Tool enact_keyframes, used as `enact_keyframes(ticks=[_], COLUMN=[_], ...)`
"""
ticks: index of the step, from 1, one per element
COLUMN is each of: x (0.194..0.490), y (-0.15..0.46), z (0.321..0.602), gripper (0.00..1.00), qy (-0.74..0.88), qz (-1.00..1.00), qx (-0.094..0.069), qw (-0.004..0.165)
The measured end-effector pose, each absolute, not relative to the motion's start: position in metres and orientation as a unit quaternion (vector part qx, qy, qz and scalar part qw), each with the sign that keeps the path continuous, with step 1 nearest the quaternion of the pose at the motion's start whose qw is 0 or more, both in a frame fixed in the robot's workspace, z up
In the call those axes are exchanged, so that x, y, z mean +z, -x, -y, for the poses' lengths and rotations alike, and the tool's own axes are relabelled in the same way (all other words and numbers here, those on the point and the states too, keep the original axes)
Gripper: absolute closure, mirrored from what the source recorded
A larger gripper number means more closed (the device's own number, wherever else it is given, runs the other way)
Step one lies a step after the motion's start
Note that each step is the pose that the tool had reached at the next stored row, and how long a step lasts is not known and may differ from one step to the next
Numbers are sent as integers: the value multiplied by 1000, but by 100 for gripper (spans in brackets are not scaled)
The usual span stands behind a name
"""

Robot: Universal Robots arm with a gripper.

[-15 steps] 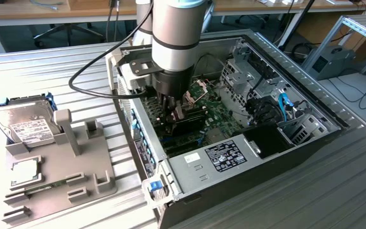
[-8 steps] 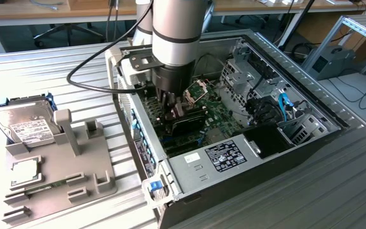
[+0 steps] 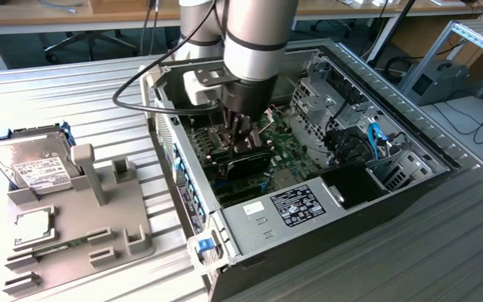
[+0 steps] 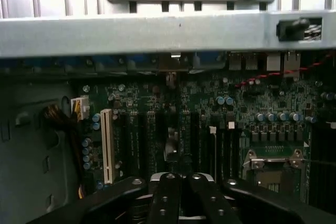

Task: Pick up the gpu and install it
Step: 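Press down on the gpu until it lock into place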

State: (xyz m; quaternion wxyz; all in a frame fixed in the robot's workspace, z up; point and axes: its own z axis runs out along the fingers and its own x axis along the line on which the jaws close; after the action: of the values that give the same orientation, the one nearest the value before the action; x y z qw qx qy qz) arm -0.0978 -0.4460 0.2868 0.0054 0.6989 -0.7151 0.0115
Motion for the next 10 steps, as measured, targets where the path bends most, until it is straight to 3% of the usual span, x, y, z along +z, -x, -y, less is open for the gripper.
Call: enact_keyframes(ticks=[10], x=[287], y=[50], z=[446], gripper=[89], qy=[-699], qz=[715], qx=[5], qw=[11])
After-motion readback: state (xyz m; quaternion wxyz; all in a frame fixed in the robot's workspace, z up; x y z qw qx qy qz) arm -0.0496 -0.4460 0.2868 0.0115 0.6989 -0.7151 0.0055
